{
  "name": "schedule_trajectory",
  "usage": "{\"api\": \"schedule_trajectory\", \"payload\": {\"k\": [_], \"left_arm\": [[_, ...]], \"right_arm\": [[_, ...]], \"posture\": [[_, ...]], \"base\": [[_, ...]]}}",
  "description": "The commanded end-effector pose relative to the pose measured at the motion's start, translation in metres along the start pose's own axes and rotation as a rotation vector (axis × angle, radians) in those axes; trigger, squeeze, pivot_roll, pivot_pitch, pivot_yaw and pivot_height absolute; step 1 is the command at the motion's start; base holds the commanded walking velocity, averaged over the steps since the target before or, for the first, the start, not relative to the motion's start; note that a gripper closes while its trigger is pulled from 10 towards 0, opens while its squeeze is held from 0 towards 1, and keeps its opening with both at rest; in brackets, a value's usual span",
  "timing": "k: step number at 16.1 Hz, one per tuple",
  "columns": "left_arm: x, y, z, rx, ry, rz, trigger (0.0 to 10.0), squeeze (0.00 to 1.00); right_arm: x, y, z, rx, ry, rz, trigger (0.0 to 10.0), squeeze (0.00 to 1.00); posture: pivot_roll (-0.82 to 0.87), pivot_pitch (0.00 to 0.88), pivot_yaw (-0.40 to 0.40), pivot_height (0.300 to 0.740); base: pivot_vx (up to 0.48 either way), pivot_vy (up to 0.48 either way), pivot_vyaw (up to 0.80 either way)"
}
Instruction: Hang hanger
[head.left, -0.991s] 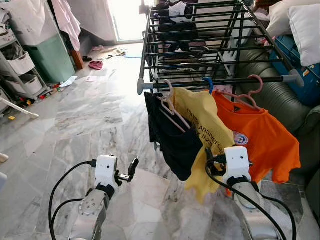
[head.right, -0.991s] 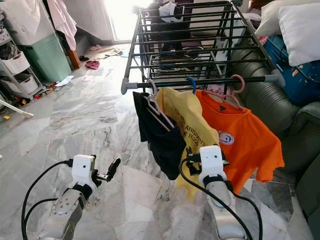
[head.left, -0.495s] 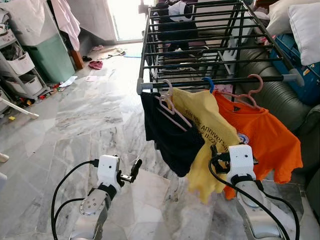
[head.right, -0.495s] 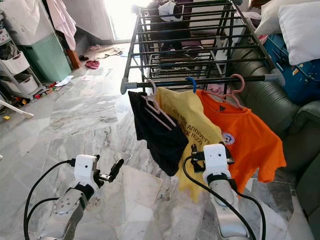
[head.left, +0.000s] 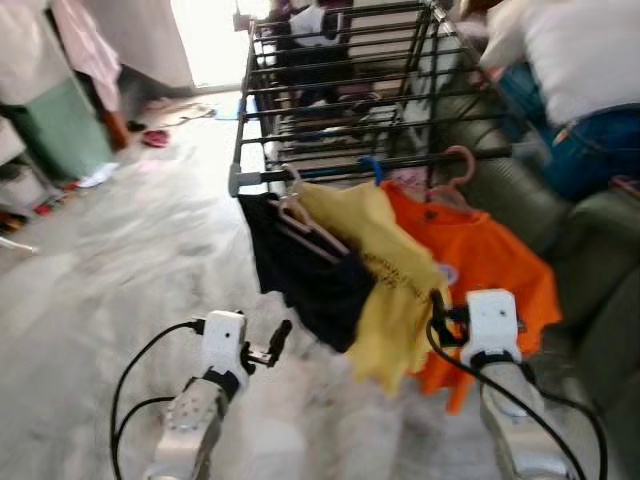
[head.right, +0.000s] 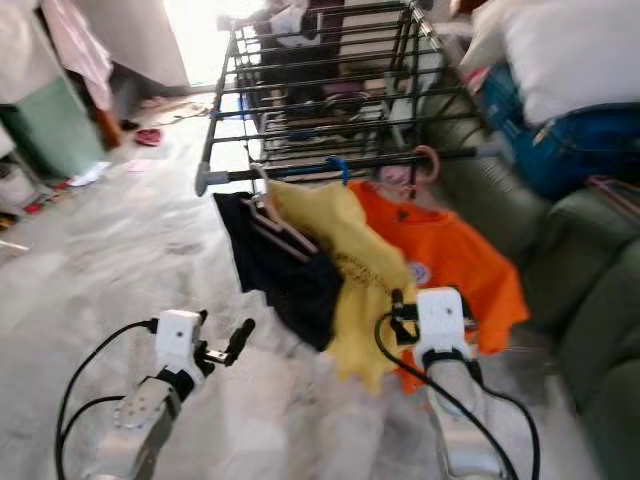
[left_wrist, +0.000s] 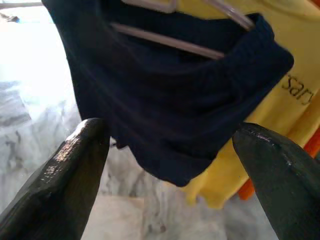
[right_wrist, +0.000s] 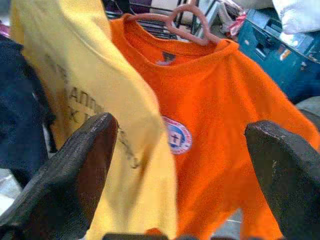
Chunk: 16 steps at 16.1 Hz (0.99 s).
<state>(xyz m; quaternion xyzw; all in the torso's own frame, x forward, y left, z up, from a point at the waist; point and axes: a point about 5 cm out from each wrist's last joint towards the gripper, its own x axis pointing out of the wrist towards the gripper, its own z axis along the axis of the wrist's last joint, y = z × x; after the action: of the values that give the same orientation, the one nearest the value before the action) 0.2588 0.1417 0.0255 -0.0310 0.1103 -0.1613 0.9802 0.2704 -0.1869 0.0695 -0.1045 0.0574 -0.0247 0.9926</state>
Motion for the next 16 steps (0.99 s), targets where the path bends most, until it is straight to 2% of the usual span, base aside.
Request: {"api": "schedule_trajectory", "payload": {"k": [1, 11, 16], "left_arm": [[-0.0034, 0.0080, -0.0011, -0.006, 0.007, 0.034, 10.0, 0.00], [-0.0040, 0.0045, -0.0007, -0.028, -0.013, 0.003, 10.0, 0.00], [-0.0067, 0.0042, -0.0022, -0.029, -0.011, -0.011, 10.0, 0.00]], "right_arm": [[0.0004, 0.0082, 0.0026, 0.010, -0.010, 0.030, 10.0, 0.00], [-0.0023, 0.0127, 0.0043, 0.008, -0.025, 0.081, 10.0, 0.00], [-0.0033, 0.0121, 0.0017, 0.009, -0.013, 0.070, 10.0, 0.00]], "posture": [[-0.18, 0.000, 0.089, 0.740], [-0.19, 0.000, 0.084, 0.740], [-0.18, 0.000, 0.086, 0.740]], "base": [[0.000, 0.000, 0.00], [0.000, 0.000, 0.00], [0.289, 0.000, 0.00]]}}
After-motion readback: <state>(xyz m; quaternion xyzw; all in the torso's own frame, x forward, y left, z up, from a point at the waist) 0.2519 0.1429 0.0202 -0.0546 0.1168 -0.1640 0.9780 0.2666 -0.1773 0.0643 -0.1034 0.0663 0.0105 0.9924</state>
